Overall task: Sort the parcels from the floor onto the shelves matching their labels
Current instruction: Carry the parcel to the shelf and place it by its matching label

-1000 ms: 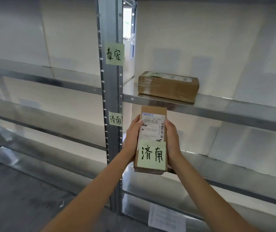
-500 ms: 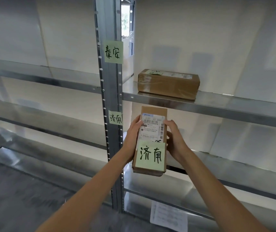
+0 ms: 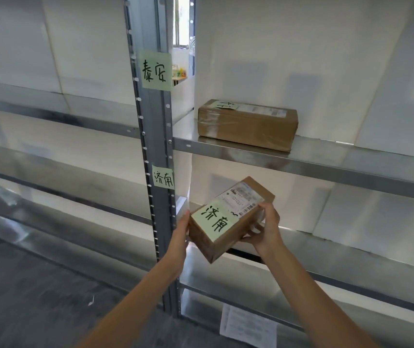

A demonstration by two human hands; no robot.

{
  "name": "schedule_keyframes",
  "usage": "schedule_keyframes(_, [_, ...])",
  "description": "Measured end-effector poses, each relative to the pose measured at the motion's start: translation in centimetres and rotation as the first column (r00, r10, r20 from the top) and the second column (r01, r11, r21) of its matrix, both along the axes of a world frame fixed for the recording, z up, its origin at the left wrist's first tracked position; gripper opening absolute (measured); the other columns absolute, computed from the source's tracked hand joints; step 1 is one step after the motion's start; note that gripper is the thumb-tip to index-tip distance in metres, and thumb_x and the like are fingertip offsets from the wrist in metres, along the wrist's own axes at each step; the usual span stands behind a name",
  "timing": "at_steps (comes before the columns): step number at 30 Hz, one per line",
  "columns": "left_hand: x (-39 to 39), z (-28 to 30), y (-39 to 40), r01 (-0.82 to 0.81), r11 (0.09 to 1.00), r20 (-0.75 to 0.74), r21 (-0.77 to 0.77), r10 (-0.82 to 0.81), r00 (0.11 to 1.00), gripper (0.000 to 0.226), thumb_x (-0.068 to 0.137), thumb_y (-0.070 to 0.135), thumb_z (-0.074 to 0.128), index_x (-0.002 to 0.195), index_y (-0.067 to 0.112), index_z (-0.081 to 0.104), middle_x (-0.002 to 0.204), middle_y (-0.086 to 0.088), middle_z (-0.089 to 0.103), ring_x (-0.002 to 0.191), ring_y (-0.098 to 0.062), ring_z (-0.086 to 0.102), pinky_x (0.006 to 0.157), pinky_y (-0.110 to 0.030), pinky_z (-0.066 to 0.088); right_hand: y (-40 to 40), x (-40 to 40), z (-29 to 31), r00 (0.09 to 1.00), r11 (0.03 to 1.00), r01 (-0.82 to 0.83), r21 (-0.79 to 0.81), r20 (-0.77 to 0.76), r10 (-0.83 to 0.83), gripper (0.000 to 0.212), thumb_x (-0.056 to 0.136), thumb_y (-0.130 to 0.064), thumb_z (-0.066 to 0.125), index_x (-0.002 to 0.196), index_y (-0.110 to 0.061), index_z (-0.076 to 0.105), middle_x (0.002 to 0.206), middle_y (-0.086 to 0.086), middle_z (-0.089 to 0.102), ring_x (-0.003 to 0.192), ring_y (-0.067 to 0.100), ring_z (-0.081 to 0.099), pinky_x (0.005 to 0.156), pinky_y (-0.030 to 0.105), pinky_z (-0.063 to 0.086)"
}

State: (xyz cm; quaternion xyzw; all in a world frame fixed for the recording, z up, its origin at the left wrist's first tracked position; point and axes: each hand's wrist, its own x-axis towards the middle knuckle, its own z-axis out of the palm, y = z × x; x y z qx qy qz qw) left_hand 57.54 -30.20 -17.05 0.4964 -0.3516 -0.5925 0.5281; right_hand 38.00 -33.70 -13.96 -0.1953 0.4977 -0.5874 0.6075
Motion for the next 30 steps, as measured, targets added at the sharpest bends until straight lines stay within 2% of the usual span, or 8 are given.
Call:
schedule_keyframes(3, [-1.5, -0.3, -1.5, -0.073, 0.997, -0.046, 0.014, 0.073, 0.996, 0.064, 0.082, 0.076, 0.053, 0.130, 0.035, 0.062, 0.129, -0.002, 0.067, 0.122, -0.024, 0.061, 0.101, -0.042, 0.047, -1.2, 0.1, -1.0, 0.996, 0.999, 0.041, 0.001, 0.085, -0.040, 0.066, 0.086, -0.038, 0.067, 0.144, -0.019, 0.041, 0.131, 0.017, 0.058, 0.104, 0.031, 0.057, 0.070, 0.055, 0.060])
schedule_keyframes(8, [-2.3, -1.6, -5.1, -0.201, 0.977, -0.019, 0.071, 0.203, 0.979, 0.093, 0.056, 0.089, 0.064, 0.131, 0.034, 0.060, 0.127, -0.005, 0.067, 0.114, -0.027, 0.067, 0.100, -0.049, 0.053, -3.3, -0.7, -2.6, 0.997, 0.997, 0.033, 0.069, 0.065, -0.037, 0.060, 0.094, -0.034, 0.067, 0.142, -0.016, 0.035, 0.112, 0.010, 0.059, 0.103, 0.026, 0.055, 0.080, 0.046, 0.052])
schedule_keyframes(11, [-2.4, -0.9, -6.9, -0.273, 0.949, -0.036, 0.158, 0.282, 0.959, 0.091, 0.062, 0.083, 0.058, 0.134, 0.026, 0.056, 0.119, -0.011, 0.071, 0.107, -0.031, 0.069, 0.095, -0.053, 0.055, -4.7, -1.9, -4.0, 0.985, 0.994, -0.024, 0.104, -0.165, 0.041, 0.060, 0.094, -0.044, 0.067, 0.137, -0.015, 0.037, 0.125, 0.009, 0.056, 0.107, 0.020, 0.052, 0.095, 0.041, 0.038])
schedule_keyframes(15, [-2.7, -0.6, -9.0, -0.397, 0.884, -0.007, 0.247, 0.411, 0.911, 0.064, 0.088, 0.061, 0.057, 0.134, 0.017, 0.049, 0.109, -0.012, 0.072, 0.102, -0.032, 0.069, 0.092, -0.050, 0.056, -6.2, -3.0, -5.5, 0.950, 0.991, -0.098, 0.087, -0.287, 0.119, 0.073, 0.081, -0.052, 0.078, 0.131, -0.012, 0.045, 0.123, 0.008, 0.061, 0.114, 0.022, 0.058, 0.105, 0.042, 0.049])
schedule_keyframes(20, [-2.5, -0.9, -11.3, -0.317, 0.920, 0.086, 0.231, 0.305, 0.948, 0.049, 0.095, 0.060, 0.042, 0.115, 0.024, 0.068, 0.104, -0.009, 0.075, 0.098, -0.033, 0.070, 0.084, -0.047, 0.058, -7.0, -4.0, -6.4, 0.903, 0.980, -0.179, 0.085, -0.382, 0.198, 0.036, 0.090, -0.053, 0.068, 0.114, -0.027, 0.060, 0.114, -0.006, 0.066, 0.105, 0.009, 0.060, 0.098, 0.035, 0.047])
schedule_keyframes(22, [-2.2, -1.1, -12.1, -0.340, 0.912, 0.134, 0.229, 0.316, 0.939, 0.050, 0.099, 0.058, 0.038, 0.116, 0.021, 0.067, 0.106, -0.010, 0.074, 0.101, -0.032, 0.068, 0.095, -0.049, 0.053, -7.5, -4.0, -6.6, 0.890, 0.977, -0.187, 0.102, -0.403, 0.213, 0.030, 0.091, -0.057, 0.063, 0.108, -0.032, 0.064, 0.114, -0.006, 0.068, 0.106, 0.011, 0.060, 0.100, 0.038, 0.049])
schedule_keyframes(27, [-1.6, -1.8, -15.0, -0.308, 0.917, 0.194, 0.253, 0.264, 0.945, 0.052, 0.103, 0.052, 0.034, 0.118, 0.016, 0.068, 0.112, -0.013, 0.073, 0.109, -0.031, 0.064, 0.105, -0.045, 0.044, -9.5, -3.6, -9.4, 0.818, 0.982, -0.146, 0.120, -0.543, 0.188, 0.092, 0.066, -0.090, 0.062, 0.134, -0.026, 0.062, 0.134, 0.004, 0.060, 0.119, 0.023, 0.060, 0.108, 0.051, 0.050])
schedule_keyframes(30, [-2.0, -2.6, -16.4, -0.229, 0.936, 0.198, 0.265, 0.180, 0.964, 0.051, 0.103, 0.052, 0.035, 0.118, 0.015, 0.067, 0.111, -0.012, 0.073, 0.110, -0.030, 0.064, 0.094, -0.039, 0.045, -10.6, -3.3, -10.3, 0.787, 0.983, -0.130, 0.126, -0.591, 0.180, 0.059, 0.096, -0.054, 0.060, 0.139, -0.015, 0.056, 0.138, 0.011, 0.054, 0.121, 0.027, 0.058, 0.108, 0.044, 0.049])
